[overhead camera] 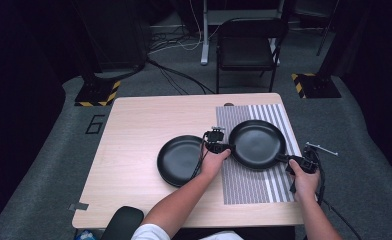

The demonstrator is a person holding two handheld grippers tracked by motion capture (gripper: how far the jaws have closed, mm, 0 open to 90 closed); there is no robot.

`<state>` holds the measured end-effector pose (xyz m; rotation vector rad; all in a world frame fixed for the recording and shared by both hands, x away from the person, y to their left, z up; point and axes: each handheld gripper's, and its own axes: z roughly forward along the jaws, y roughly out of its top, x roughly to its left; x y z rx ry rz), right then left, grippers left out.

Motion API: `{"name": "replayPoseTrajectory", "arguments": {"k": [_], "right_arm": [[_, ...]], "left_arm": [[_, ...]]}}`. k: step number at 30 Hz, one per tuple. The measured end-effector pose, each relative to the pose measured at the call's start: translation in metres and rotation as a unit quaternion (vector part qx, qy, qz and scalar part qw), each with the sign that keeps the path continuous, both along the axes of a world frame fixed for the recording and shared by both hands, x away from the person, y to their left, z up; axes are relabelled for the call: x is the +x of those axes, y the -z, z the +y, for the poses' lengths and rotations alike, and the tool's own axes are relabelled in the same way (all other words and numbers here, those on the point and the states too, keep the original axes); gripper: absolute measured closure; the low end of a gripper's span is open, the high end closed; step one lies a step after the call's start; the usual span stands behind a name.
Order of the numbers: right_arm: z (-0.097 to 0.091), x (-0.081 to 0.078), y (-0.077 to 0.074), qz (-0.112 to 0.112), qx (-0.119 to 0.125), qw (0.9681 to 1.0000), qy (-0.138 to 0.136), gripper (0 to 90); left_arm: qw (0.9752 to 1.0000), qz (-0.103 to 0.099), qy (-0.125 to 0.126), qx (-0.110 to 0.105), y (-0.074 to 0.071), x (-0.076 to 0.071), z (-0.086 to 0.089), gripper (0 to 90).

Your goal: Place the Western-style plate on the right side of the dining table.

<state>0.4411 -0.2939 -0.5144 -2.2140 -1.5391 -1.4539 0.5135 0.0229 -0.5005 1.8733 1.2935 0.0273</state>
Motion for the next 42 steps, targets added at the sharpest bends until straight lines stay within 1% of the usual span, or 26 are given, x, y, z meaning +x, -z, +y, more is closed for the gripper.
{"name": "replayPoseTrajectory", "arguments": {"k": [1,2,3,10,16,18,19,25,29,30,33,35,36,37,39,42], "right_arm": [[0.0,0.0,0.001,0.002,0.001,1.0,0.001,78.2],[0.0,0.0,0.0,0.011,0.009,0.9999,0.006,78.3],[-0.001,0.001,0.002,0.006,0.003,1.0,0.003,78.2],[-0.002,0.0,0.003,0.003,0.0,1.0,0.004,78.3],[-0.003,0.001,0.004,0.007,-0.001,0.9999,0.008,78.3],[-0.002,0.001,0.005,0.009,-0.001,0.9999,0.008,78.3],[-0.002,0.002,0.005,0.01,0.003,0.9999,0.011,78.3],[-0.001,0.003,0.007,0.017,0.003,0.9998,0.011,78.1],[-0.001,0.003,0.008,0.022,0.004,0.9997,0.009,77.7],[-0.001,0.003,0.008,0.022,0.01,0.9997,0.009,77.7],[0.0,0.003,0.009,0.022,0.007,0.9997,0.011,77.7],[-0.001,0.003,0.009,0.022,0.011,0.9996,0.013,77.8],[-0.001,0.003,0.009,0.023,0.012,0.9995,0.014,77.8],[-0.001,0.003,0.009,0.029,0.013,0.9994,0.017,77.7],[-0.001,0.003,0.01,0.028,0.014,0.9994,0.015,77.6],[-0.001,0.004,0.011,0.033,0.01,0.9993,0.015,76.8]], "left_arm": [[1.0,0.001,-0.001,0.001,0.0,0.0,0.0,67.2],[1.0,0.001,-0.002,0.0,0.001,0.0,-0.001,67.2],[1.0,0.001,-0.001,0.002,0.001,0.001,-0.001,67.2],[1.0,0.004,-0.002,0.008,0.002,0.003,-0.005,67.0],[0.9999,0.006,-0.003,0.015,0.003,0.006,-0.007,66.9],[0.9997,0.006,-0.003,0.023,0.002,0.006,-0.008,66.6],[0.9996,0.006,-0.004,0.026,0.002,0.006,-0.009,66.5],[0.9994,0.009,-0.006,0.034,0.002,0.008,-0.009,66.5],[0.9993,0.011,-0.008,0.035,0.002,0.009,-0.01,66.5],[0.9993,0.012,-0.008,0.035,0.002,0.009,-0.01,66.6],[0.9993,0.012,-0.009,0.035,0.002,0.009,-0.01,66.6],[0.9993,0.013,-0.009,0.035,0.002,0.009,-0.01,66.6],[0.9993,0.014,-0.008,0.034,0.002,0.009,-0.01,66.6],[0.9993,0.015,-0.008,0.034,0.002,0.009,-0.01,66.6],[0.9993,0.016,-0.009,0.033,0.003,0.009,-0.01,66.7],[0.9991,0.025,-0.008,0.035,0.003,0.011,-0.011,66.6]]}}
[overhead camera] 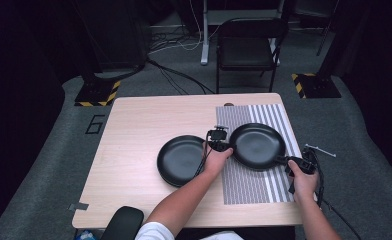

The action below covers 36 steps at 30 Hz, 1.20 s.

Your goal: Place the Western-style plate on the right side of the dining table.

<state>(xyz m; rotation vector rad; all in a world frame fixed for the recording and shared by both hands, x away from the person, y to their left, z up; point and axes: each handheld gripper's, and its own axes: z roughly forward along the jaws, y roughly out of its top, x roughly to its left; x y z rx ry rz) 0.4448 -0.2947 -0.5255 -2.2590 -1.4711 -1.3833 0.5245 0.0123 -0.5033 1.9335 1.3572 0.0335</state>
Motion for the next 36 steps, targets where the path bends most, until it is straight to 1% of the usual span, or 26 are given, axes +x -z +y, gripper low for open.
{"name": "replayPoseTrajectory", "arguments": {"k": [3,6,10,12,15,17,19,21,23,24,26,27,28,29,32,33,34,36], "right_arm": [[0.0,0.0,0.001,0.005,0.001,1.0,-0.001,76.2],[0.0,0.0,0.002,0.005,0.001,1.0,-0.001,76.1],[0.001,0.001,0.001,0.005,-0.021,0.9997,-0.01,74.2],[0.002,0.0,-0.001,0.003,-0.032,0.9994,-0.014,73.0],[0.004,0.0,-0.003,0.002,-0.039,0.9991,-0.016,70.0],[0.005,0.0,-0.003,-0.001,-0.038,0.9991,-0.017,67.9],[0.004,0.0,-0.004,0.0,-0.032,0.9994,-0.017,66.8],[0.004,-0.001,-0.003,-0.003,-0.035,0.9992,-0.019,66.4],[0.003,-0.001,-0.004,-0.008,-0.039,0.999,-0.021,66.3],[0.003,-0.002,-0.006,-0.008,-0.042,0.9989,-0.021,66.3],[0.001,-0.004,-0.008,-0.015,-0.058,0.998,-0.021,66.2],[0.002,-0.005,-0.01,-0.009,-0.056,0.9982,-0.018,66.1],[0.002,-0.006,-0.012,-0.011,-0.06,0.998,-0.019,65.5],[0.001,-0.006,-0.013,-0.019,-0.073,0.9968,-0.025,64.9],[0.002,-0.009,-0.017,-0.024,-0.092,0.9952,-0.027,63.2],[0.002,-0.009,-0.019,-0.026,-0.096,0.9948,-0.025,63.1],[0.002,-0.011,-0.02,-0.028,-0.104,0.9937,-0.029,63.0],[0.002,-0.012,-0.023,-0.035,-0.116,0.9922,-0.03,62.8]], "left_arm": [[1.0,0.007,0.005,0.0,0.0,0.002,0.0,66.6],[0.9999,0.006,0.009,0.001,0.0,0.002,0.0,66.3],[0.9999,0.004,0.012,0.001,0.0,0.002,0.0,64.6],[0.9999,0.006,0.011,-0.002,0.0,0.002,0.0,63.8],[0.9998,0.011,0.014,-0.009,0.0,0.003,0.002,63.4],[0.9997,0.016,0.011,-0.015,-0.001,0.003,0.003,62.7],[0.9997,0.016,0.011,-0.017,-0.001,0.003,0.003,61.9],[0.9996,0.018,0.01,-0.019,-0.002,0.003,0.003,60.7],[0.9997,0.014,0.011,-0.015,-0.003,0.003,0.004,60.4],[0.9997,0.013,0.009,-0.016,-0.004,0.002,0.005,60.3],[0.9998,0.003,0.008,-0.016,-0.007,0.002,0.007,59.5],[0.9998,-0.002,0.005,-0.018,-0.008,0.002,0.009,59.4],[0.9998,-0.003,0.003,-0.021,-0.009,0.003,0.01,59.0],[0.9998,-0.002,0.002,-0.022,-0.009,0.003,0.011,58.7],[0.9998,0.0,0.003,-0.022,-0.008,0.003,0.013,57.5],[0.9997,-0.001,0.006,-0.023,-0.008,0.002,0.014,57.2],[0.9996,-0.005,0.008,-0.025,-0.009,0.002,0.014,56.9],[0.9995,-0.01,0.009,-0.029,-0.011,0.001,0.015,55.4]]}}
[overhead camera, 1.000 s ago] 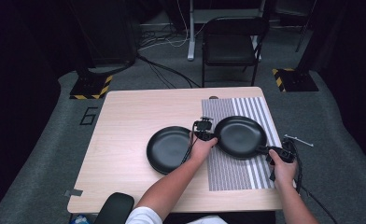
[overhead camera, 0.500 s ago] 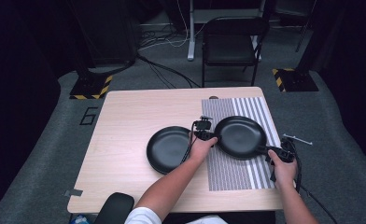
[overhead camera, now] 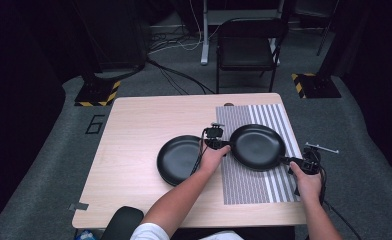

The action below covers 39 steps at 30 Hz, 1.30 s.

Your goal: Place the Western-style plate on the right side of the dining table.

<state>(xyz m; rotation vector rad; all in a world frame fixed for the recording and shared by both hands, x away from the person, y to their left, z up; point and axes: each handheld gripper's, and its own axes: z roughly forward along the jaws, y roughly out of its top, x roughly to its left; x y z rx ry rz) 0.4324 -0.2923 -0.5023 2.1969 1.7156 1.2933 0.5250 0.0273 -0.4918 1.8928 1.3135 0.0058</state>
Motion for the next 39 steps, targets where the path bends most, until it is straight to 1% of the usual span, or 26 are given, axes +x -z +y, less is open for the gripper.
{"name": "replayPoseTrajectory", "arguments": {"k": [1,2,3,4,5,7,8,10,12,15,18,21,23,26,28,32,35,38,39], "right_arm": [[0.0,-0.001,-0.001,-0.004,0.004,1.0,0.0,62.2],[0.0,-0.002,-0.003,-0.008,0.003,1.0,-0.002,61.8],[0.001,-0.003,-0.006,-0.012,0.001,0.9999,0.002,60.9],[0.001,-0.005,-0.007,-0.021,-0.007,0.9998,-0.001,60.4],[0.001,-0.005,-0.007,-0.025,-0.009,0.9997,-0.001,60.1],[0.002,-0.007,-0.009,-0.026,-0.011,0.9996,-0.005,58.2],[0.003,-0.007,-0.009,-0.032,-0.014,0.9994,-0.009,57.9],[0.005,-0.008,-0.011,-0.036,-0.018,0.9991,-0.013,57.4],[0.008,-0.008,-0.014,-0.047,-0.044,0.9978,-0.019,56.8],[0.013,-0.01,-0.017,-0.054,-0.066,0.996,-0.027,56.6],[0.017,-0.01,-0.02,-0.059,-0.071,0.9952,-0.035,56.4],[0.019,-0.01,-0.021,-0.061,-0.064,0.9955,-0.036,56.1],[0.019,-0.01,-0.022,-0.062,-0.062,0.9955,-0.037,56.0],[0.02,-0.011,-0.022,-0.062,-0.058,0.9957,-0.038,56.0],[0.022,-0.012,-0.024,-0.065,-0.056,0.9955,-0.04,55.9],[0.026,-0.013,-0.03,-0.073,-0.057,0.9946,-0.048,54.8],[0.032,-0.014,-0.036,-0.075,-0.058,0.9935,-0.063,53.4],[0.039,-0.014,-0.042,-0.079,-0.061,0.992,-0.077,52.4],[0.042,-0.014,-0.044,-0.083,-0.068,0.9907,-0.084,51.9]], "left_arm": [[1.0,-0.006,0.0,0.0,-0.001,0.0,0.001,54.5],[1.0,-0.01,0.001,-0.002,-0.002,-0.001,0.002,53.8],[1.0,-0.009,0.0,-0.002,-0.004,-0.001,0.003,53.2],[0.9999,-0.011,-0.001,-0.004,-0.005,-0.002,0.003,52.4],[0.9999,-0.013,0.0,-0.004,-0.006,-0.002,0.005,52.2],[0.9999,-0.016,0.003,-0.003,-0.008,-0.004,0.008,51.5],[0.9998,-0.018,0.005,-0.002,-0.009,-0.004,0.009,51.3],[0.9997,-0.024,0.008,0.0,-0.012,-0.005,0.013,50.4],[0.9996,-0.027,0.006,0.0,-0.014,-0.005,0.018,49.8],[0.9996,-0.029,0.001,-0.003,-0.016,-0.005,0.025,49.8],[0.9995,-0.033,-0.001,-0.001,-0.019,-0.006,0.032,49.6],[0.9991,-0.043,-0.004,-0.002,-0.023,-0.007,0.04,49.3],[0.9988,-0.048,-0.011,-0.011,-0.026,-0.008,0.046,48.6],[0.9986,-0.049,-0.014,-0.015,-0.028,-0.008,0.052,48.0],[0.9985,-0.052,-0.014,-0.013,-0.03,-0.009,0.057,47.5],[0.998,-0.063,-0.009,0.003,-0.032,-0.013,0.07,47.2],[0.9974,-0.071,-0.014,0.007,-0.035,-0.015,0.08,46.9],[0.9969,-0.076,-0.018,0.007,-0.039,-0.019,0.096,46.9],[0.9968,-0.078,-0.02,0.007,-0.04,-0.02,0.1,46.8]]}}
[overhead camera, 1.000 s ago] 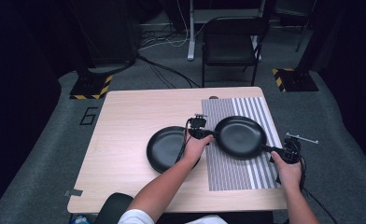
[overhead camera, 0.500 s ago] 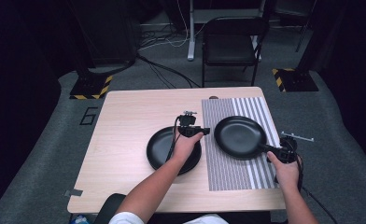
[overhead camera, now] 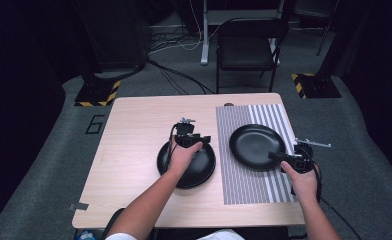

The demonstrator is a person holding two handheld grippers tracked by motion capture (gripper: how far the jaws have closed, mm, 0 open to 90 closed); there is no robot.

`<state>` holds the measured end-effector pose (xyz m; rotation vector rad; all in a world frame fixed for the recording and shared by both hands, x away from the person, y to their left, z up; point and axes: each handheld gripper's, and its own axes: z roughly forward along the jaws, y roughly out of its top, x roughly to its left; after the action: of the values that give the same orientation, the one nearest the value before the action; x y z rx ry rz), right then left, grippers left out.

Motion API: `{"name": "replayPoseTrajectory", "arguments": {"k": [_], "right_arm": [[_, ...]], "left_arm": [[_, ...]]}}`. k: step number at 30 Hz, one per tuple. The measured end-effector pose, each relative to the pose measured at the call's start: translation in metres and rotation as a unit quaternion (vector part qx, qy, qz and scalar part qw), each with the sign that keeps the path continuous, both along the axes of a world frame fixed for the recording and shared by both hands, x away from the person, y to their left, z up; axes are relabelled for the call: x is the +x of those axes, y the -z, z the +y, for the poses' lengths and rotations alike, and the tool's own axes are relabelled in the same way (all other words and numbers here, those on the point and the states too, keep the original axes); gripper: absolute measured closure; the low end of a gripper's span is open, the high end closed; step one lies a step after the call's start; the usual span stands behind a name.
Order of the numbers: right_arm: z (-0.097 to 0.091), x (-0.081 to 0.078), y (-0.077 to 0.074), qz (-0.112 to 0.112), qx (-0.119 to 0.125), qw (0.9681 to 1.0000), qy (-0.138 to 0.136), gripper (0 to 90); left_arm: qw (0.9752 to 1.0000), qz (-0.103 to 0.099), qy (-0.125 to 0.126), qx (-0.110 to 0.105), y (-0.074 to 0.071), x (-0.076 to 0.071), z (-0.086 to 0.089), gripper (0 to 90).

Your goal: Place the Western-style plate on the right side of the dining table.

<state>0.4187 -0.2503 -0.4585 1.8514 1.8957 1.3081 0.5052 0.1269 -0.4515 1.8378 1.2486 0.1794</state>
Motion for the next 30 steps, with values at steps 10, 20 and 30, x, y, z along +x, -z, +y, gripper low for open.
{"name": "replayPoseTrajectory", "arguments": {"k": [10,20,30], "right_arm": [[0.02,-0.008,-0.011,-0.027,-0.026,0.9975,-0.059,48.1],[0.04,-0.019,-0.005,-0.031,-0.026,0.9913,-0.125,45.9],[0.059,-0.026,0.012,-0.052,-0.054,0.9836,-0.164,47.1]], "left_arm": [[0.9994,-0.021,-0.025,0.014,0.0,-0.016,0.048,46.3],[0.9983,-0.02,-0.054,0.009,0.006,-0.029,0.085,46.1],[0.9966,-0.013,-0.081,-0.002,0.019,-0.043,0.116,47.2]]}}
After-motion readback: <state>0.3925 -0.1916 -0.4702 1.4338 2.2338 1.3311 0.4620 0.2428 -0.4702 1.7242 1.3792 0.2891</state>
